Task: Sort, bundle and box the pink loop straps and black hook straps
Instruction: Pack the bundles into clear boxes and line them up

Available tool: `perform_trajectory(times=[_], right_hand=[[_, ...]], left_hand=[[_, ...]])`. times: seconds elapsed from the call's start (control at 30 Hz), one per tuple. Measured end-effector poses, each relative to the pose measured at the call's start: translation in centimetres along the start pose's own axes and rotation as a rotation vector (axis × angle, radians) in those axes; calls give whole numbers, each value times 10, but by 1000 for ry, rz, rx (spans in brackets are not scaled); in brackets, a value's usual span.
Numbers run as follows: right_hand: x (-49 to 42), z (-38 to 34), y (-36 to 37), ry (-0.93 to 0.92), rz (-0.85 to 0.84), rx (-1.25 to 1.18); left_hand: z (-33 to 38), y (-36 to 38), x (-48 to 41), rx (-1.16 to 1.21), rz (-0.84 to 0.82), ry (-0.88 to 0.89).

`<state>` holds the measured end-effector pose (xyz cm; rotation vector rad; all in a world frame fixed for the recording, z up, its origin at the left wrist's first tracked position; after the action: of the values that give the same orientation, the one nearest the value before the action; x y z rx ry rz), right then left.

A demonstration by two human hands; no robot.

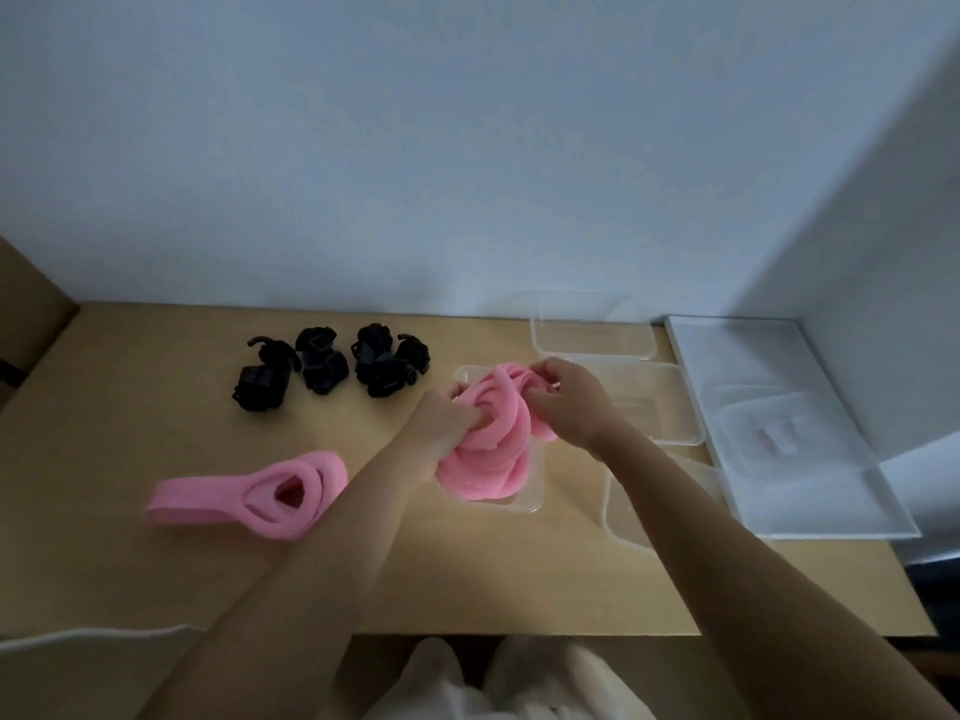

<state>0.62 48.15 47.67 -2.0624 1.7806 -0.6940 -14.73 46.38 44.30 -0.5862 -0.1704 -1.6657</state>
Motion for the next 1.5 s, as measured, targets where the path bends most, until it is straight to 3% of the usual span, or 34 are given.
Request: perform_trajectory(times=[0.27,0.43,0.53,0.67,0.8,0.97,1.03,1.17,1.23,1.33,1.5], right_hand=[[-24,18,16,161,50,-157],[-20,17,26,125,-82,-297],[-19,20,30,16,-201,-118],[-24,28,44,-47,-200,180],[-25,28,56,-20,-169,286],[-24,28,61,-9,-109,257],[-23,28,62,-1,-97,263],[-24,29,68,16,-68,382],[-27,27,74,-13,-77,488],[-25,25,76,-43,-68,634],[-22,22,69,-76,-111,769]], left_hand=[[-5,19,-12,-272,225,-59],[-6,20,-13,-481,285,-16],[-8,24,-13,-544,319,7],[-13,27,-11,-641,365,31],[-15,29,-13,-708,351,83],[-11,29,-6,-807,184,192],[-15,31,-3,-863,132,164],[-29,39,-2,-1271,157,141],[-28,38,8,-1227,238,28],[-23,40,19,-1249,341,48],[-33,47,17,-1389,132,-1]])
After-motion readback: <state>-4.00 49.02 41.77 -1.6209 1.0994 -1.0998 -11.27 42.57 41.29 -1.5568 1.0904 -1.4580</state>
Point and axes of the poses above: each hand's wrist, its own x-axis away from the middle knuckle, its own y-axis out of the palm, z = x × y, the point moved 4 cm from there along -x, towards the middle knuckle, and after that the axes turned 7 degrees about -x, right-handed, at the moved point
